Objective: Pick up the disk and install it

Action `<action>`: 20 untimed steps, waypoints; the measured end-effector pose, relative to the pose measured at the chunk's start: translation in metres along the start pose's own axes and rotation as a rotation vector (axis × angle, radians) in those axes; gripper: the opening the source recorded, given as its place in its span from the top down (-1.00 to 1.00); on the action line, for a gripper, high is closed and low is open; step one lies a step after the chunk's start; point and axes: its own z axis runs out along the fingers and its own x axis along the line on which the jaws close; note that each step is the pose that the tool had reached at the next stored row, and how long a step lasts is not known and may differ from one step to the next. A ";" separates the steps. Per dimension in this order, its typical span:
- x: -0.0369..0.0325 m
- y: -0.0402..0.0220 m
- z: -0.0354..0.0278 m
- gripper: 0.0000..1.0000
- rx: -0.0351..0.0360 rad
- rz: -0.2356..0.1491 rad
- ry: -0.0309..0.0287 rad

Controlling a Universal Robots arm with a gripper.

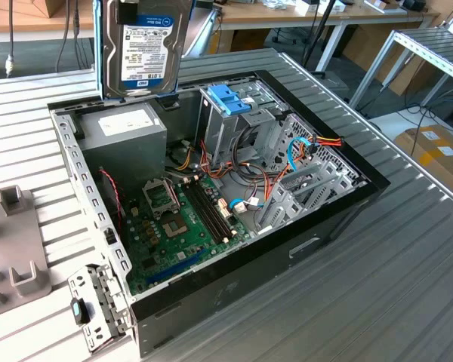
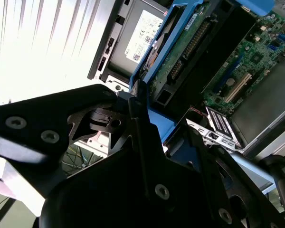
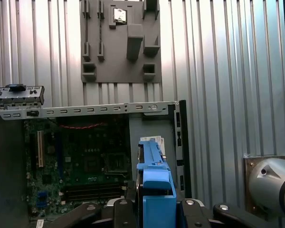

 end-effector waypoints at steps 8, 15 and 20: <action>0.0019 -0.0030 -0.0001 0.26 0.0000 0.000 0.0000; 0.0036 -0.0063 -0.0001 0.26 -0.0001 0.000 0.0000; 0.0055 -0.0088 -0.0001 0.26 0.0000 0.000 0.0000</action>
